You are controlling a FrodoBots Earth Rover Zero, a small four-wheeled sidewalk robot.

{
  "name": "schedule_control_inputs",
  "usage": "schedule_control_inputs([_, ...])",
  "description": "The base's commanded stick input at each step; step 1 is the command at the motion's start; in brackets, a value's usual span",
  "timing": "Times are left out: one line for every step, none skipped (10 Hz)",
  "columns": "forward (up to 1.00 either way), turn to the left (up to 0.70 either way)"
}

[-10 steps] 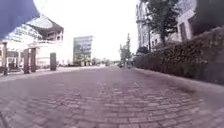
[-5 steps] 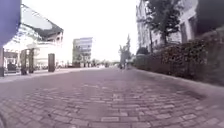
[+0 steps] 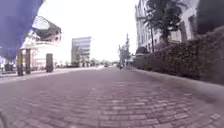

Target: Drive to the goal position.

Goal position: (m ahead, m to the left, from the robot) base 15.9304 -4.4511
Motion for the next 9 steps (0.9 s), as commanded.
schedule_control_inputs([0.70,0.00])
schedule_control_inputs([0.70,0.00])
schedule_control_inputs([0.70,0.00])
schedule_control_inputs([0.70,0.00])
schedule_control_inputs([0.70,0.00])
schedule_control_inputs([0.70,0.00])
schedule_control_inputs([0.70,0.00])
schedule_control_inputs([0.70,0.00])
schedule_control_inputs([0.70,0.00])
